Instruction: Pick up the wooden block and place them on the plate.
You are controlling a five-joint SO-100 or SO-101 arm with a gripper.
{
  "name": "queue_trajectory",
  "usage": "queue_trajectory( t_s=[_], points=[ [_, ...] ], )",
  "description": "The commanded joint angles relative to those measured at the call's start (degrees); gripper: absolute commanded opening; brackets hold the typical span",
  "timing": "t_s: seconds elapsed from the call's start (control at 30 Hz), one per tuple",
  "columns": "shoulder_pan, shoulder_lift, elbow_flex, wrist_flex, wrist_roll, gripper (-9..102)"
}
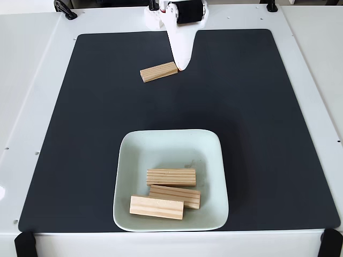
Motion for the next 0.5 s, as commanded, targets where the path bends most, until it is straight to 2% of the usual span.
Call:
queue_trajectory(
  t_s=[0.0, 0.2, 0.47],
  points=[
    [0.4, 2.3, 0.5, 3.1, 2.6, -1],
    [0.9, 2.5, 0.8, 12.2, 5.2, -1],
    [3.2, 12.0, 11.0, 10.5, 4.5, -1]
  ],
)
